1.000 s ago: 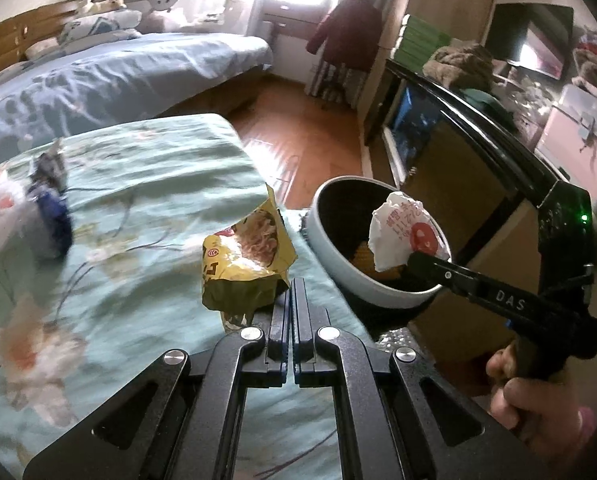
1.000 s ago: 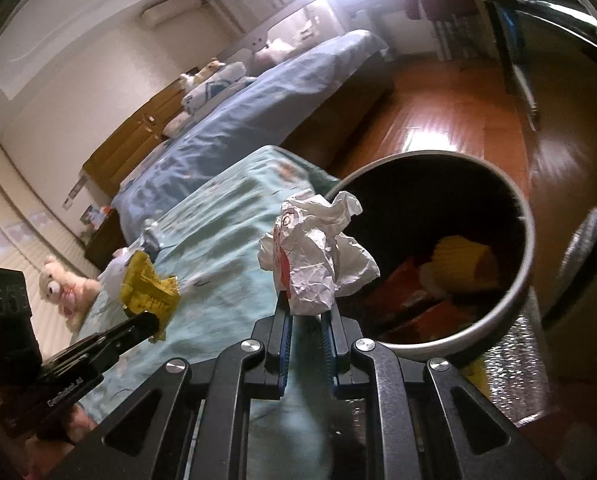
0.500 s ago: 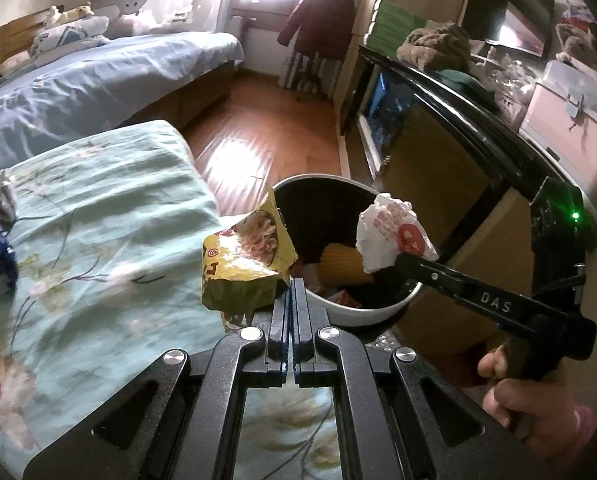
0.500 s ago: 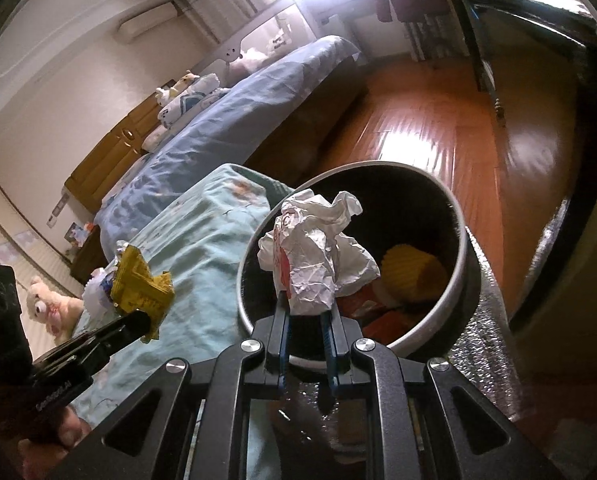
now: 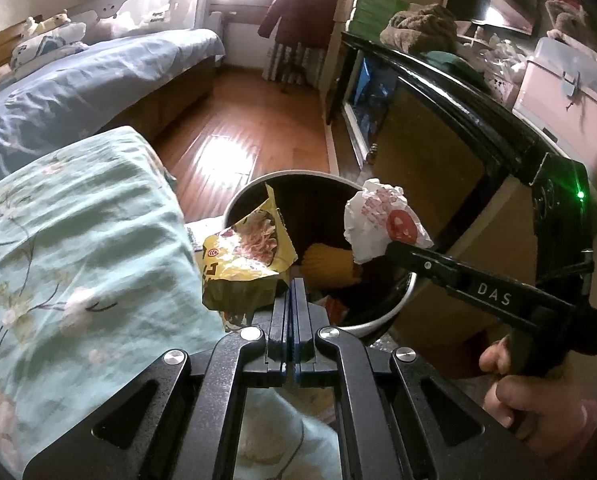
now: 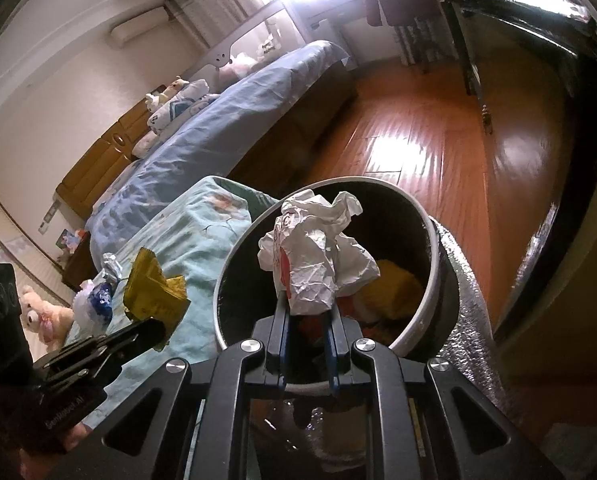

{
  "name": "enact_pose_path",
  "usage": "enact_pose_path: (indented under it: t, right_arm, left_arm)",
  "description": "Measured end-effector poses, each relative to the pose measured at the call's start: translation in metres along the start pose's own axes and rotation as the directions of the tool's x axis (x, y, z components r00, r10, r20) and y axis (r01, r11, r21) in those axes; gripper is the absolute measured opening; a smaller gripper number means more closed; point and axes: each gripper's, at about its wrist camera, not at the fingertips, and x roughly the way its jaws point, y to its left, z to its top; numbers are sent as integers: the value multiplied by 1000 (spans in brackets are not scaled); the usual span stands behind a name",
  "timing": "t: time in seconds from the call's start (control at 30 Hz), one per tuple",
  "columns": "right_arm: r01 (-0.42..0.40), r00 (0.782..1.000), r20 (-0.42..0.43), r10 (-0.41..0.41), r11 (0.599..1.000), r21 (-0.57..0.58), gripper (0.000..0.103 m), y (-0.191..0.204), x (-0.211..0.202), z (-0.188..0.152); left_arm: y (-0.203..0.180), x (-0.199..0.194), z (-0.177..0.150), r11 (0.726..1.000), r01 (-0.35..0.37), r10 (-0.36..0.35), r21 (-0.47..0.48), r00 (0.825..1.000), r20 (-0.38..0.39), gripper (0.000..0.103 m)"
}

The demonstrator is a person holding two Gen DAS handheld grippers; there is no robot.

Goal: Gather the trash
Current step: 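Carry the chip bag and crumpled paper over the bin with both grippers, then open both grippers to drop the chip bag and paper into the bin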

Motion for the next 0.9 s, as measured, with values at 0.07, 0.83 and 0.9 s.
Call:
enact_pose_path:
  t: [0.07,0.83,0.9]
  right_arm:
    - [5,1000,0,-5,1000,0,15,-2,1,2]
    - [35,999,3,-35,999,11,43,-7,6,13]
    - [29,999,12,-29,999,14,48,-5,4,12]
  left_arm:
    - [-2,3,2,1000,4,-4,4,1000,-3,1]
    - [-3,12,10,1000,-4,4,-25,1000,-17,37]
    - [1,10,6,999,-7,6,-38,1000,-19,37]
